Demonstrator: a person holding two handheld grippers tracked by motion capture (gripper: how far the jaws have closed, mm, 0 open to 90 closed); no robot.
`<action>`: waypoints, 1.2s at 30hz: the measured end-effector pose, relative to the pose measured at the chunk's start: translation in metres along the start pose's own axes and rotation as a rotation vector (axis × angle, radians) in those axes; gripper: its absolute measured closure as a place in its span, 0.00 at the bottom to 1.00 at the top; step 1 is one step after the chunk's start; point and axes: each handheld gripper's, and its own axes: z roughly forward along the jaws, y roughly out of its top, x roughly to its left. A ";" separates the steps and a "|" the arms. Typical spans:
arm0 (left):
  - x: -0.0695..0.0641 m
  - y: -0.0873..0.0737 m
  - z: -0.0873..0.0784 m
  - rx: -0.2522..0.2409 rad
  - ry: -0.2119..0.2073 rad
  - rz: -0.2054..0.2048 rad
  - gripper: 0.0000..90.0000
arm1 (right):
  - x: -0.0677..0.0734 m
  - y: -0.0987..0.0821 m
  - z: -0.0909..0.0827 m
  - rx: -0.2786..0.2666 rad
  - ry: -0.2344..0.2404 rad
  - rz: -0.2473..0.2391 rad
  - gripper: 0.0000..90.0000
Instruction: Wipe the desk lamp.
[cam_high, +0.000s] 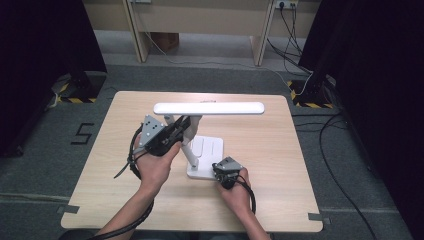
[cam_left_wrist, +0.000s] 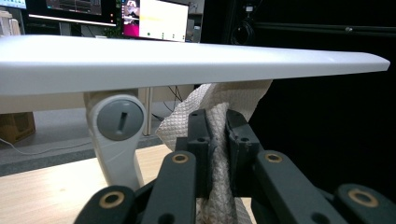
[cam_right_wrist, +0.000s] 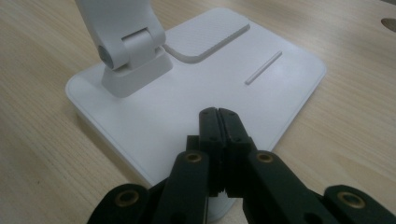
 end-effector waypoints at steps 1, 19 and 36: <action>0.000 0.000 0.000 -0.001 0.000 -0.001 0.91 | 0.000 0.000 0.000 0.000 0.000 0.000 1.00; 0.004 0.003 -0.008 -0.017 0.010 -0.005 0.91 | 0.000 0.000 0.000 0.000 -0.002 -0.001 1.00; 0.003 0.004 -0.017 -0.029 0.011 -0.005 0.91 | 0.000 0.000 0.000 -0.003 -0.002 -0.001 1.00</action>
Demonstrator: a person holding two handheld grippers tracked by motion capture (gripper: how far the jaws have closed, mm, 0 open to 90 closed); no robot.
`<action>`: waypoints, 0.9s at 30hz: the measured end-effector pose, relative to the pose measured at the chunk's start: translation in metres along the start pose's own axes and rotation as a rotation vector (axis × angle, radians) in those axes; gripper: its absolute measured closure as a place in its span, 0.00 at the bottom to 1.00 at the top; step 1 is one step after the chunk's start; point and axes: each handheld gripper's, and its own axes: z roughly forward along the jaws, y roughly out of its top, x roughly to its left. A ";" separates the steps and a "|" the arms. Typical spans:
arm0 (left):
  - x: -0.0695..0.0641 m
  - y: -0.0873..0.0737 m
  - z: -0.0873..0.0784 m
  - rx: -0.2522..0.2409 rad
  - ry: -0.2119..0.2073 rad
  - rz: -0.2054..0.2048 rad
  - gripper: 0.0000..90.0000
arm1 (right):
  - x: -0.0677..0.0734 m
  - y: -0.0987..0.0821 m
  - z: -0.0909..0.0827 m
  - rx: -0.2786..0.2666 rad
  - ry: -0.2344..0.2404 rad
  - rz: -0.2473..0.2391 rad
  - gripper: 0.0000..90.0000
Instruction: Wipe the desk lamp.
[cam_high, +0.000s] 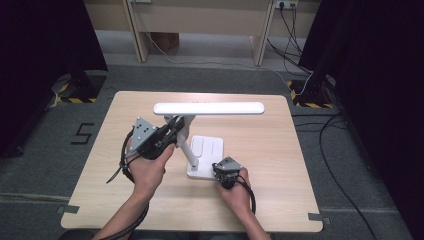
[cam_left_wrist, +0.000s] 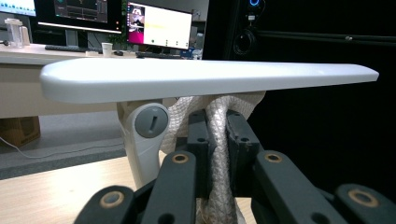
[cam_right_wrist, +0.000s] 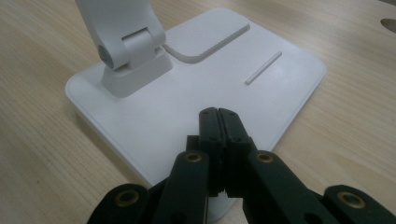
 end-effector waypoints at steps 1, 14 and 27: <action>0.000 0.000 0.000 0.000 0.001 0.001 0.91 | 0.000 0.000 0.000 0.000 0.000 -0.001 1.00; 0.003 0.000 -0.005 -0.008 0.009 -0.007 0.91 | 0.000 0.000 0.000 0.000 0.000 -0.001 1.00; 0.006 -0.002 -0.012 -0.016 0.016 -0.016 0.91 | 0.000 0.000 0.000 0.000 0.000 -0.002 1.00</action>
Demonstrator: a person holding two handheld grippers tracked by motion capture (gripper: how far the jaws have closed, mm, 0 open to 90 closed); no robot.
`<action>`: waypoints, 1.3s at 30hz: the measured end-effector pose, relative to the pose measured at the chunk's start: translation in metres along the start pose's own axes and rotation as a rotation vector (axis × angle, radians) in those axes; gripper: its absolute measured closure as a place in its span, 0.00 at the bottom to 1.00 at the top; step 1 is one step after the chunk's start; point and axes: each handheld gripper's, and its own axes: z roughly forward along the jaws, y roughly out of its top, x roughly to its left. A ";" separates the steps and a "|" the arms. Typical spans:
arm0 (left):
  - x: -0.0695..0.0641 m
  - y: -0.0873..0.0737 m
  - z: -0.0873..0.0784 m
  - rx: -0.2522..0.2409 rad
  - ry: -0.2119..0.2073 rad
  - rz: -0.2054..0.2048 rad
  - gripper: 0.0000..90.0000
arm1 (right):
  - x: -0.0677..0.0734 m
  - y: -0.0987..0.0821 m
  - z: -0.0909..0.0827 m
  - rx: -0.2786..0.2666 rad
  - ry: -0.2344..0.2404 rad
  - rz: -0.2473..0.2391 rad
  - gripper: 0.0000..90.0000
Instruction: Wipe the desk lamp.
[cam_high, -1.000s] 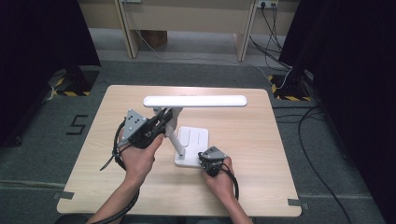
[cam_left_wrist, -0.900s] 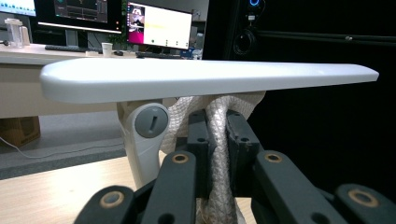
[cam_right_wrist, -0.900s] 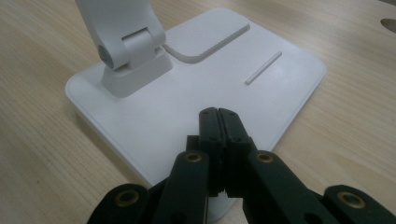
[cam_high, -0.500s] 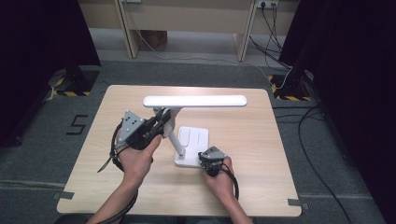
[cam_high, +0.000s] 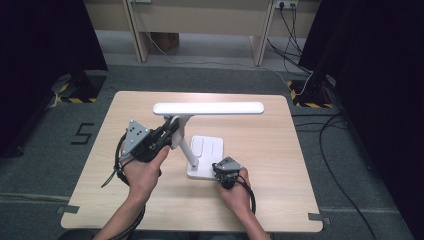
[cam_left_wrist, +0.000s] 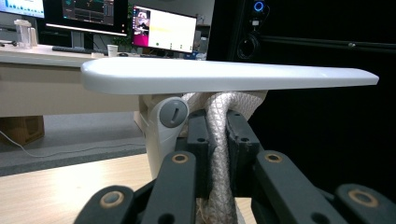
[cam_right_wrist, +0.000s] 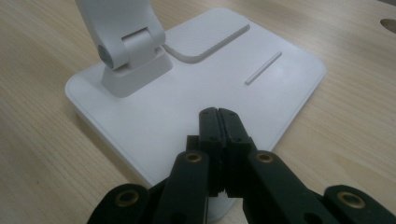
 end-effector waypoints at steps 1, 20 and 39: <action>0.000 0.000 0.000 -0.002 0.001 0.001 0.91 | 0.000 0.000 0.000 0.000 0.000 0.001 1.00; 0.001 -0.003 -0.015 -0.029 0.025 0.001 0.91 | 0.000 0.000 0.000 0.001 0.000 -0.001 1.00; 0.010 -0.011 -0.028 -0.019 0.033 -0.028 0.91 | 0.001 0.000 0.000 0.004 -0.001 0.007 0.99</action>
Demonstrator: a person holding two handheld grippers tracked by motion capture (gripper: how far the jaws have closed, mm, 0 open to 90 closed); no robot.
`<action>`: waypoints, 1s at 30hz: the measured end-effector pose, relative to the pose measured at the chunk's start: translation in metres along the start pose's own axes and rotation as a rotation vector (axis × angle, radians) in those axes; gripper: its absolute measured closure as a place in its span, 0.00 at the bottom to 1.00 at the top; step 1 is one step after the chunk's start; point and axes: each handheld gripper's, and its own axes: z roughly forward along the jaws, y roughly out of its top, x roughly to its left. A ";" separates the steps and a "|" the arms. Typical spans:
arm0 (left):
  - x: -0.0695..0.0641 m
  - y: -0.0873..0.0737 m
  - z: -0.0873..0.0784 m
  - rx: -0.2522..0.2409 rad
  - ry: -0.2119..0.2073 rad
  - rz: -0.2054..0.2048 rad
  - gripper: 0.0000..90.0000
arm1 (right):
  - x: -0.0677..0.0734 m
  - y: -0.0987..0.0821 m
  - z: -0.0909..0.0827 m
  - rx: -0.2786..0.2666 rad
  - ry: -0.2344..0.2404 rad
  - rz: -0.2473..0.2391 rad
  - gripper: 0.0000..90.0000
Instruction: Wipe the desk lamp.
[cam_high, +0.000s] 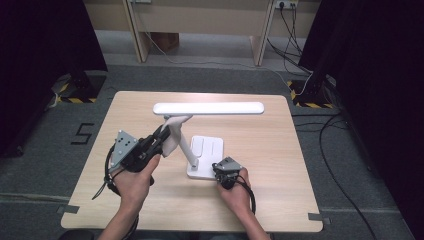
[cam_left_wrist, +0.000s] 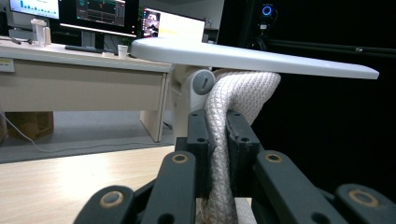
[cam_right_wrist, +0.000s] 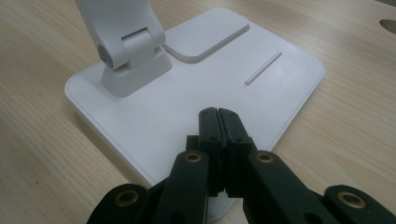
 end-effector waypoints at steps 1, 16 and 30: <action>0.001 0.000 -0.002 -0.001 0.001 -0.003 0.91 | -0.001 0.000 0.000 -0.003 0.001 -0.009 0.99; 0.031 -0.005 -0.019 -0.006 0.104 -0.027 0.91 | 0.000 0.000 0.000 -0.004 -0.001 -0.013 0.99; 0.040 0.013 0.004 -0.004 0.130 0.007 0.91 | 0.000 0.000 0.000 0.000 -0.001 0.004 0.99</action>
